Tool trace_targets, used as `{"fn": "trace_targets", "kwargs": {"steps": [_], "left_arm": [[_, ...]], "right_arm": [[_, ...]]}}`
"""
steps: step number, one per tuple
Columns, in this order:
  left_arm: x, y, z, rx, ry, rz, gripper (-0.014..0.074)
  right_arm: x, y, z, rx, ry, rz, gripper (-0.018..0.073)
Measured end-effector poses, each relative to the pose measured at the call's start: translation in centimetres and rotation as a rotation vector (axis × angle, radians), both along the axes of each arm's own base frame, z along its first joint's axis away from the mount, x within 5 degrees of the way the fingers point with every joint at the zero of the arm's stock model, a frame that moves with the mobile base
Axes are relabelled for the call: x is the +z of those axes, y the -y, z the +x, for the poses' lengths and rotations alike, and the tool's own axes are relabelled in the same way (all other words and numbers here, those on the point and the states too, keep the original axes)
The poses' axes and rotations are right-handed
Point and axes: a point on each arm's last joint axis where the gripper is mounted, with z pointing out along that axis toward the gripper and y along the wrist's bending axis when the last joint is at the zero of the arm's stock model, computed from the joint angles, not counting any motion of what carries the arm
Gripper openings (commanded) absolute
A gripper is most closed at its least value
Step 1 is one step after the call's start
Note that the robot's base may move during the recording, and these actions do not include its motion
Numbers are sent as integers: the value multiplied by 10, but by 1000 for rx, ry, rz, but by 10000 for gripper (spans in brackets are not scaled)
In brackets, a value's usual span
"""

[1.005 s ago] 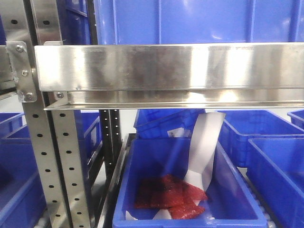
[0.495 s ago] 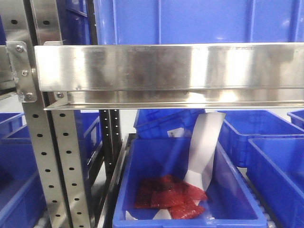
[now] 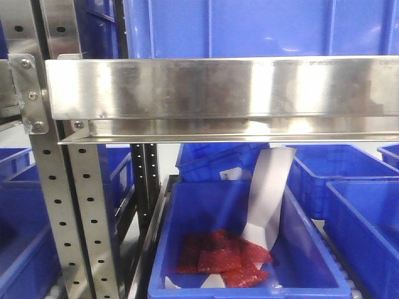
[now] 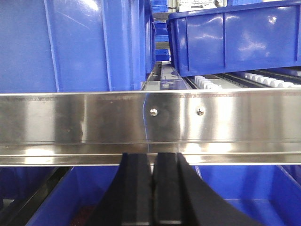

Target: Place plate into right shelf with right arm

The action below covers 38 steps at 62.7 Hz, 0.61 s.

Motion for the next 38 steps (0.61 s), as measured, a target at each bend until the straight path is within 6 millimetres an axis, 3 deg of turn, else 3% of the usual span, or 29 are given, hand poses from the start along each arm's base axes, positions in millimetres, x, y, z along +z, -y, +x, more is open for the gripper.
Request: {"fn": "trace_targets", "kwargs": {"steps": [38], "left_arm": [[0,0,0,0,0,0,-128]], "right_arm": [[0,0,0,0,0,4,51]]}}
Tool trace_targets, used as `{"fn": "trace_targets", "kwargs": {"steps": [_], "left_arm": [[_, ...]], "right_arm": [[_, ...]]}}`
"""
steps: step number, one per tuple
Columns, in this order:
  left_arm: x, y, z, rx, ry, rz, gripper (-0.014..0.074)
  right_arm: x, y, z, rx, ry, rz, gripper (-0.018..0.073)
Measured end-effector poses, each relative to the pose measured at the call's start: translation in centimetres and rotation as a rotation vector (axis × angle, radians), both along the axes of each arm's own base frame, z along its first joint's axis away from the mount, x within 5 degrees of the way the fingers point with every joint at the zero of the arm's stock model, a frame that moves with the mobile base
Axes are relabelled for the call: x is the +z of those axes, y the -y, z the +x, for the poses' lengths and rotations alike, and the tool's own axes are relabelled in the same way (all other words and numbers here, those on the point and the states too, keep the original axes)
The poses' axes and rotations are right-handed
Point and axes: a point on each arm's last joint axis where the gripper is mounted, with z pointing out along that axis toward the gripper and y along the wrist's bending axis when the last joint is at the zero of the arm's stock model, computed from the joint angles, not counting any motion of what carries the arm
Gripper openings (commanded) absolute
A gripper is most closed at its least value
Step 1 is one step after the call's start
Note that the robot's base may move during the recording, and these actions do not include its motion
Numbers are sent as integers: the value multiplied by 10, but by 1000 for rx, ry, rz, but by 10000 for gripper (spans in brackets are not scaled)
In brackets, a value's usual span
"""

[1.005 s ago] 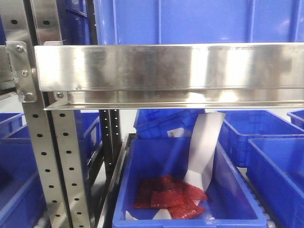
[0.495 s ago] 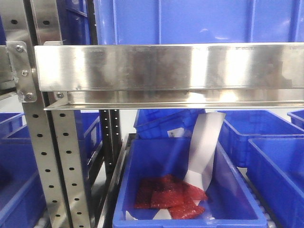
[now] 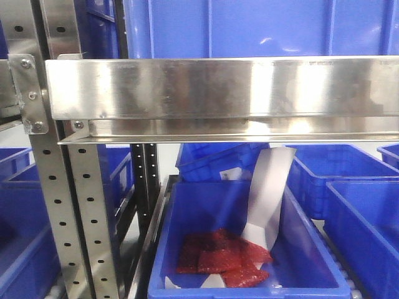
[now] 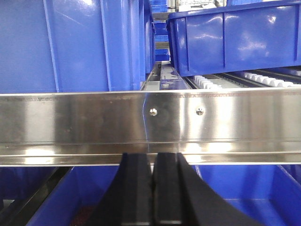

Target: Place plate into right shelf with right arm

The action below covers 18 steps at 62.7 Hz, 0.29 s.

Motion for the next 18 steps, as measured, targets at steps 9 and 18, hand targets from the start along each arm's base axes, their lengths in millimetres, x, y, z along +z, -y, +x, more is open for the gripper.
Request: {"fn": "trace_targets", "kwargs": {"steps": [9,18], "left_arm": [[0,0,0,0,0,0,-128],[0,0,0,0,0,0,-128]], "right_arm": [[0,0,0,0,0,2,51],[0,0,0,0,0,2,51]]}}
